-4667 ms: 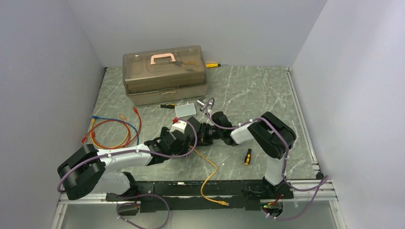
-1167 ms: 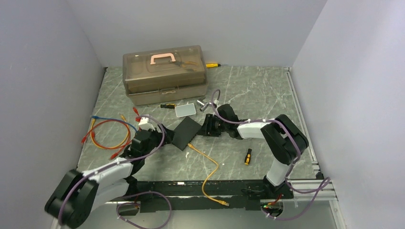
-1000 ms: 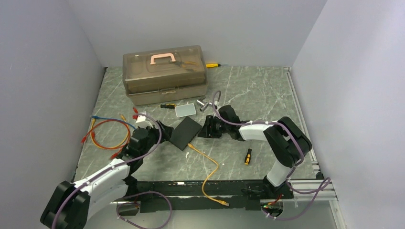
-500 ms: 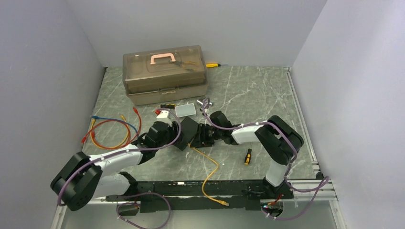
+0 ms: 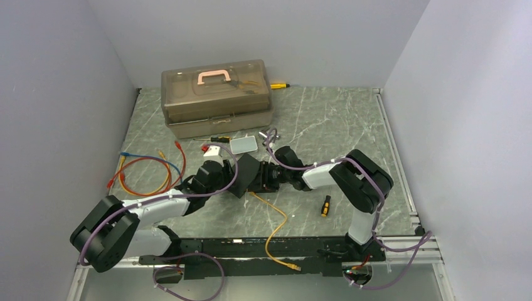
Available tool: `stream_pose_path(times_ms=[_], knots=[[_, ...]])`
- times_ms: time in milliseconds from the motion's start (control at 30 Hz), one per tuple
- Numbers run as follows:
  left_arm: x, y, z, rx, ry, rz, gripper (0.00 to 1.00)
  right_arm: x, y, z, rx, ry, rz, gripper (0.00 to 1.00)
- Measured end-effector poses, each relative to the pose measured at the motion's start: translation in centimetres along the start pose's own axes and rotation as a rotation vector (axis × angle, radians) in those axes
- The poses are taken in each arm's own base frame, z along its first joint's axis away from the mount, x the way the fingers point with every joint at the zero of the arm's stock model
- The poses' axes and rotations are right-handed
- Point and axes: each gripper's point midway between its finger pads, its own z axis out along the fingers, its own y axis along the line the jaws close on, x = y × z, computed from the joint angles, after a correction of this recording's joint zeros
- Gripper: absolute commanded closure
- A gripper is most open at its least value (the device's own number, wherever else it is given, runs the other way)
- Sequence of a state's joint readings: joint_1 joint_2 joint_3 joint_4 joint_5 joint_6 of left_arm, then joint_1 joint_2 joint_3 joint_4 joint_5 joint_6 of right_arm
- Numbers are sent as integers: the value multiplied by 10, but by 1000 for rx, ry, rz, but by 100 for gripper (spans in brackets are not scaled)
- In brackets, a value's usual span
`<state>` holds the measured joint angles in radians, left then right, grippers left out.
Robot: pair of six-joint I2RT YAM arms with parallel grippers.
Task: Pull the plug from the switch port
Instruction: Pull the connector from the switch port.
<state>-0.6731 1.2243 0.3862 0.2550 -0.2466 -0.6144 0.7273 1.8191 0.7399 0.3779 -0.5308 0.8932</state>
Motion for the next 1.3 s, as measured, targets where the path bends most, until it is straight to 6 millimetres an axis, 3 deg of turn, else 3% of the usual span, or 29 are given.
stream_pose_path(times_ms=[600,1067,1300], knots=[[-2,-8,12,35,-68,-64,60,-5,2,7,-41,-5,57,69],[-1,-12,15,49,-85,-88,62,-5,0,9,-59,7,95,81],[0,-14,15,50,-87,-93,62,-5,0,9,-71,15,102,97]])
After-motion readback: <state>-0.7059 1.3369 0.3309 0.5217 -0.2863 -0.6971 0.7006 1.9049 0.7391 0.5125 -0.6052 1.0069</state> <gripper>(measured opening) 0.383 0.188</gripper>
